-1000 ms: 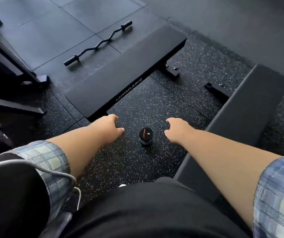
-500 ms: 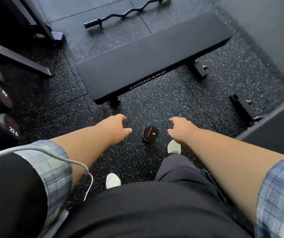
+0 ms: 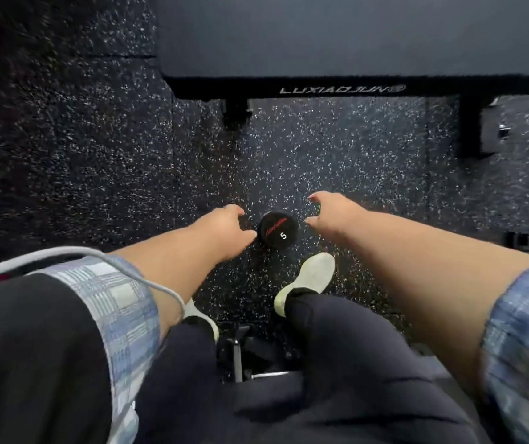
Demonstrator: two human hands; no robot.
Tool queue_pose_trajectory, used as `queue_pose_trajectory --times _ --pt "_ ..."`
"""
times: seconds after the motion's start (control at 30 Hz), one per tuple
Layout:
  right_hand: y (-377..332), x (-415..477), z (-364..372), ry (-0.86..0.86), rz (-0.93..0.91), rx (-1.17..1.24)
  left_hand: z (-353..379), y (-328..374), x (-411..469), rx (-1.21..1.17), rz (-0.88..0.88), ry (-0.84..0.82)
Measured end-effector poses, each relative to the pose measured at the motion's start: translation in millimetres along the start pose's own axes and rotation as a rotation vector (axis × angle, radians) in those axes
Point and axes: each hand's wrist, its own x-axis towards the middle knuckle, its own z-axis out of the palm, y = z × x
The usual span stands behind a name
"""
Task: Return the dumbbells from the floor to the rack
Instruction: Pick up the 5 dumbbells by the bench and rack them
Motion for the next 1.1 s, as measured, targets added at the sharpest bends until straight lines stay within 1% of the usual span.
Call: queue_pose_trajectory --times 0.1,0.17,0.3,0.37,0.43,0.57,0.63,0.77,0.97,1.1 --pt "16.3 57.8 44.0 -0.014 0.024 0.052 49.8 -2.1 61.7 -0.024 0.01 -0.056" --pt "27.2 93.4 75.0 -0.026 0.057 0.094 82.6 -5.2 103.1 -0.063 -0.02 -0.089" --pt "44.6 159.7 130.0 -0.024 0.117 0.18 149.7 -15.2 177.3 -0.228 -0.112 -0.154" --pt "48.3 186.7 151.3 -0.042 0.132 0.247 178.6 -20.9 203.9 -0.306 -0.123 -0.198" --pt "49.0 208.5 168.6 -0.06 0.137 0.32 202.0 -26.1 224.8 -0.447 -0.11 -0.222" --pt "54.9 230.3 186.8 -0.077 0.135 0.533 225.7 -26.8 239.5 -0.965 -0.174 -0.227" --pt "54.9 229.7 187.0 -0.069 0.138 0.611 222.0 -26.9 237.5 -1.091 -0.179 -0.228" --pt "41.1 196.9 173.8 -0.046 0.123 0.726 184.8 -31.6 208.6 -1.068 -0.142 -0.207" --pt "-5.6 90.9 106.0 -0.052 0.071 0.772 91.2 -28.2 104.0 -0.917 -0.03 -0.167" --pt "-47.5 0.6 47.4 -0.063 0.013 0.792 16.5 -27.1 14.4 -0.903 -0.021 -0.112"
